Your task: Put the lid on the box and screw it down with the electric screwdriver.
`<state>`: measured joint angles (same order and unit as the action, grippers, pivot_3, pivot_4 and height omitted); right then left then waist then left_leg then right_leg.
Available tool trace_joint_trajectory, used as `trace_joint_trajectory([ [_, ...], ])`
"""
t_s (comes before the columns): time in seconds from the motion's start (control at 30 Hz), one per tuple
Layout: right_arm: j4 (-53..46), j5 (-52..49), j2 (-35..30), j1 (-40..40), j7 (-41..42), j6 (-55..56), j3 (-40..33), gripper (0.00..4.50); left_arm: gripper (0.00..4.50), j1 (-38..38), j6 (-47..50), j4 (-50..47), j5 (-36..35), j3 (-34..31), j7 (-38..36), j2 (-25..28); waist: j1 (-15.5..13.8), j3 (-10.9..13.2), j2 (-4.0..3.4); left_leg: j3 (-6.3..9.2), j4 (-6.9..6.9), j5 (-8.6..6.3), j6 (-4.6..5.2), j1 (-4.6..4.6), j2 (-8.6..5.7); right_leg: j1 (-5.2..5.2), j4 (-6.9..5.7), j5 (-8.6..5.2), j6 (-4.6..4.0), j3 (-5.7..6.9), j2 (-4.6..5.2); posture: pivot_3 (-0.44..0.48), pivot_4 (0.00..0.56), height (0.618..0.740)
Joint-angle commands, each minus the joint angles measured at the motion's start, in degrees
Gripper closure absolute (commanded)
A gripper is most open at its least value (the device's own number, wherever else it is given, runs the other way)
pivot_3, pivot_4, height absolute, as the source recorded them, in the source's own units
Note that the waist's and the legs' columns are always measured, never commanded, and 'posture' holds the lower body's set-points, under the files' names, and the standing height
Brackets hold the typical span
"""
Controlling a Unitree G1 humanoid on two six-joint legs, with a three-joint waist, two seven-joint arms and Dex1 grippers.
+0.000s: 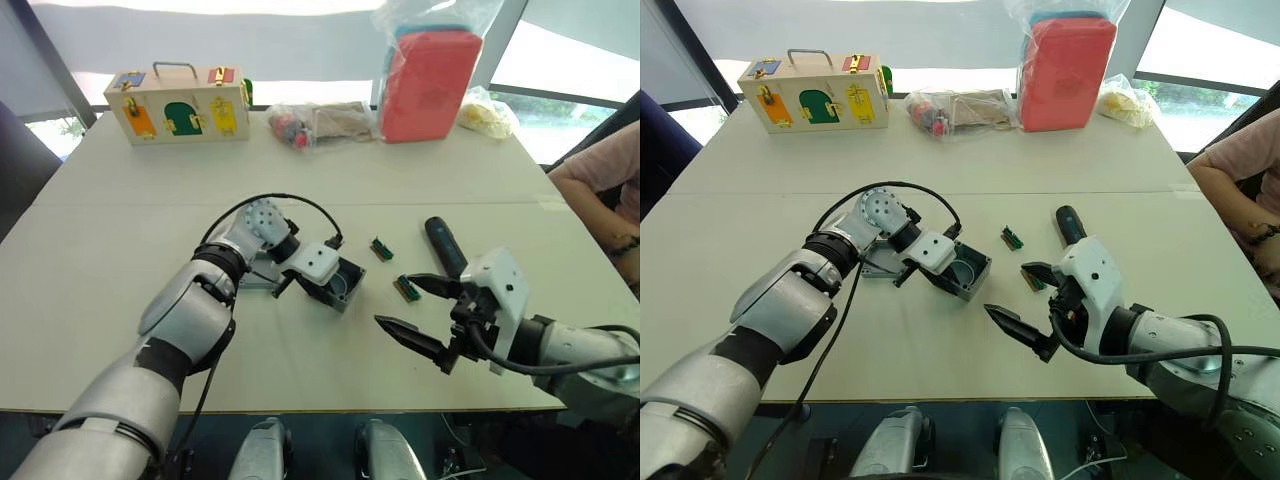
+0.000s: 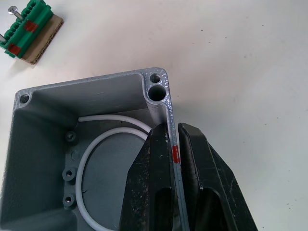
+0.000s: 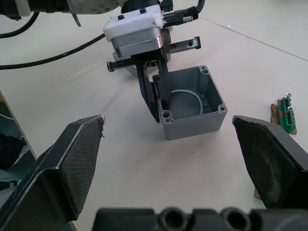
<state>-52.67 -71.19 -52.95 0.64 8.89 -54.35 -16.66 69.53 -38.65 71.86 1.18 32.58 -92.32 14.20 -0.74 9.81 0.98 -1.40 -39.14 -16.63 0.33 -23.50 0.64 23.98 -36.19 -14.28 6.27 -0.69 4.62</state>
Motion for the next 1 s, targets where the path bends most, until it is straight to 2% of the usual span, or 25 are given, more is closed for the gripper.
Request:
trace_joint_trajectory([
  [0.03,-1.2,-1.0,-1.1,0.8,0.2,1.6,-0.4,0.00,4.10,1.8,-0.1,-0.3,0.7,-2.0,-0.2,0.2,0.0,0.0,0.00,0.00,0.00,0.00,0.00,0.00,0.00,0.00,0.00,0.00,0.00,0.00,0.00,0.000,0.150,0.730],
  [0.07,-1.1,-1.0,-1.2,1.0,0.3,1.6,-0.2,0.00,3.73,1.9,0.2,-0.4,0.7,-2.5,-0.2,0.3,0.0,0.0,0.00,0.00,0.00,0.00,0.00,0.00,0.00,0.00,0.00,0.00,0.00,0.00,0.00,0.000,0.150,0.730],
  [0.1,-1.0,-1.1,-1.3,1.1,0.4,1.7,-0.1,0.00,3.61,2.0,0.4,-0.5,0.7,-2.9,-0.2,0.4,0.0,0.0,0.00,0.00,0.00,0.00,0.00,0.00,0.00,0.00,0.00,0.00,0.00,0.00,0.00,0.000,0.150,0.730],
  [0.2,-0.6,-0.8,-1.6,1.7,0.8,1.8,0.6,0.00,2.54,2.4,1.3,-1.5,-1.0,-5.4,-0.2,1.2,0.0,0.0,0.01,0.00,0.00,0.00,0.00,0.00,0.01,0.00,0.00,0.00,0.00,0.00,0.00,0.000,0.150,0.730],
  [0.3,-0.1,-0.6,-1.7,2.3,1.4,1.9,1.0,0.00,1.22,3.0,3.2,-3.7,-4.0,-8.1,-0.2,2.6,0.0,0.0,0.01,0.01,0.00,0.00,0.00,0.00,0.02,0.00,0.00,0.00,0.00,0.00,0.00,0.000,0.150,0.730],
  [0.43,0.5,-0.3,-1.7,2.8,2.2,2.0,1.5,0.00,0.02,2.5,9.0,-10.5,-10.3,-9.6,-0.2,7.3,0.1,0.0,0.01,0.02,0.00,0.00,0.00,0.00,0.05,0.01,-0.01,0.00,0.01,0.01,-0.01,0.000,0.150,0.730],
  [0.57,1.5,0.9,-1.5,3.3,3.4,2.2,2.0,0.00,0.02,0.7,12.7,-16.2,-12.4,-13.8,-0.2,12.0,0.2,0.0,0.01,0.02,0.00,0.00,0.00,0.00,0.15,0.02,-0.03,0.01,0.01,0.01,-0.02,0.000,0.150,0.730],
  [0.6,2.3,1.6,-1.5,4.0,4.3,2.4,2.3,0.00,0.02,-0.4,15.9,-18.1,-12.7,-16.2,2.0,14.6,0.2,0.0,0.00,0.02,0.00,0.00,0.00,0.00,0.15,0.02,-0.03,0.01,0.01,0.01,-0.03,0.000,0.150,0.730],
  [0.7,4.8,3.6,-1.8,5.8,7.3,2.9,2.9,0.00,0.02,-6.9,27.4,-27.7,-13.0,-22.9,14.0,20.4,1.0,0.0,-0.02,-0.01,0.00,0.00,0.00,0.02,0.15,0.02,-0.03,0.01,0.02,-0.01,-0.03,0.000,0.150,0.730],
  [0.77,6.1,4.8,-1.9,7.1,9.3,3.2,3.8,0.00,0.02,-14.8,36.5,-38.5,-11.8,-26.9,25.1,22.3,1.4,0.0,-0.03,0.04,0.02,-0.01,0.02,0.04,0.24,0.02,-0.09,0.01,0.05,0.01,-0.05,0.000,0.150,0.730],
  [0.9,8.7,7.1,-2.6,9.3,13.7,3.5,4.9,0.00,0.02,-30.4,60.0,-62.4,-12.2,-32.0,40.1,23.5,1.2,0.0,0.01,0.07,0.03,-0.02,0.02,0.03,0.24,0.02,-0.13,0.03,0.09,0.01,0.03,0.000,0.150,0.730],
  [1.0,11.1,8.2,-3.3,12.2,17.0,3.3,5.7,0.00,0.02,-38.1,72.7,-73.7,-11.2,-34.3,49.0,22.8,1.0,0.0,0.06,0.05,-0.02,-0.01,0.01,0.02,0.21,-0.02,-0.11,0.10,0.19,0.00,0.07,0.000,0.150,0.730],
])
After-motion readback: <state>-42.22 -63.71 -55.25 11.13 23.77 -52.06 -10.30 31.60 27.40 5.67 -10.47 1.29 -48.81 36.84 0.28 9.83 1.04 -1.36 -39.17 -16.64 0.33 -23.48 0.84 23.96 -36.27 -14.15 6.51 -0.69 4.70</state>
